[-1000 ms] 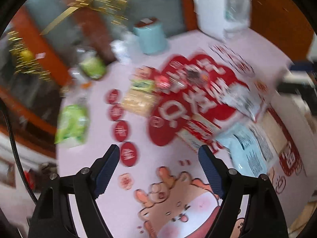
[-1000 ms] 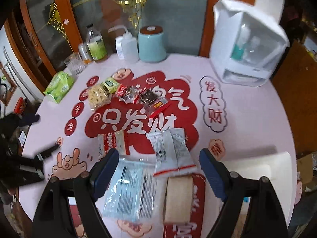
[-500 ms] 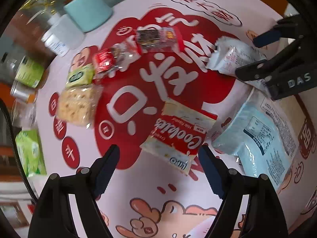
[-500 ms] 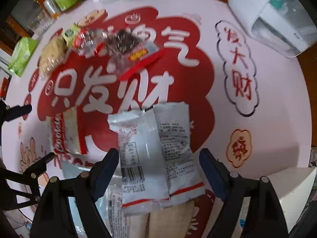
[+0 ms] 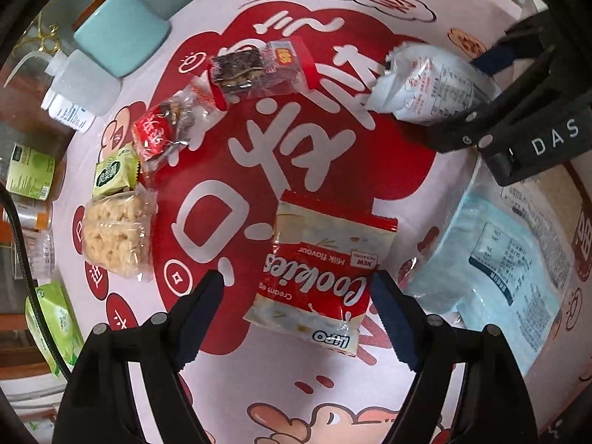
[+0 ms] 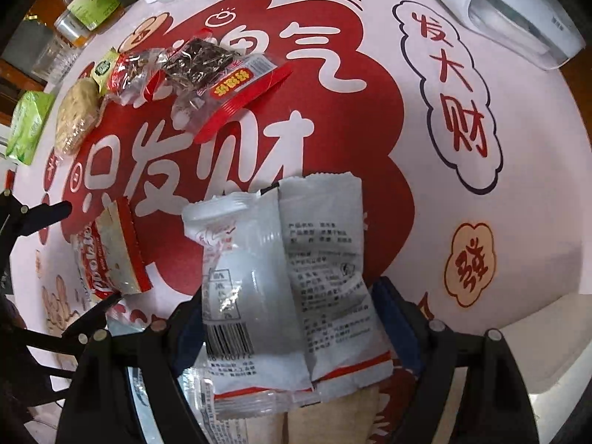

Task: Organize snacks
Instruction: 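Grasp the Lipo Cookies pack with the left tool while the right tool grasps the white snack bag, then carry both snacks over the white basket and open both tools to release them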

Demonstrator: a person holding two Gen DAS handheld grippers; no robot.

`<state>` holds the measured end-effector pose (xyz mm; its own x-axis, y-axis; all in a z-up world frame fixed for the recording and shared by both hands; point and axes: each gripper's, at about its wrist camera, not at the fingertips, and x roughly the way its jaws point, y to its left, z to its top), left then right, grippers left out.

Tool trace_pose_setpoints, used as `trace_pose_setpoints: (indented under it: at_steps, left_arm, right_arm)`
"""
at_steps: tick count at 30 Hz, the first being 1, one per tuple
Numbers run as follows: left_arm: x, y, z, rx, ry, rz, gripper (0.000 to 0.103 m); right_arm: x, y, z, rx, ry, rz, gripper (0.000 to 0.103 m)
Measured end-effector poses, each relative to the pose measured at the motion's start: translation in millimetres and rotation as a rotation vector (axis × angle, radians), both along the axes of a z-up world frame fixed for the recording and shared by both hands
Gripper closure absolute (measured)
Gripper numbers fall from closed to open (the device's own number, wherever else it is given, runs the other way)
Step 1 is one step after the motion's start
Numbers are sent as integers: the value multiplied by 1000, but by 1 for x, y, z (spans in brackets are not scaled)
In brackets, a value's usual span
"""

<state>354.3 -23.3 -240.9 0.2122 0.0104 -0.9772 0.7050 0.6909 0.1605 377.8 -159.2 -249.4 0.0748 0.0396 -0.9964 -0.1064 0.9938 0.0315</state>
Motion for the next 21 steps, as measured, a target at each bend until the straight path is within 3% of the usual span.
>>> trace_pose_setpoints:
  at_steps: [2,4,5,7,12,21]
  left_arm:
    - [-1,-1,0,-8,-7,-12,31]
    - [-2,-3,3,-42,27,-8,54]
    - [-6,-3,4,-45,23,-1,56]
    - [-11,-4,6,-35,-9,11,57]
    - [-25,-4,13,-21,-51,90,58]
    - [-58,22,75,-170,-123,269,58]
  right_arm:
    - [0,2,-1,-22,-19,5,26]
    - [-1,3,1,-29,-45,-4,33]
    - [-3,3,3,-24,-58,-13,36]
    - [-5,-1,7,-12,-90,-29,42]
    - [-26,2,26,-26,-159,-40,44]
    - [-84,-4,98,126,-360,-130,44]
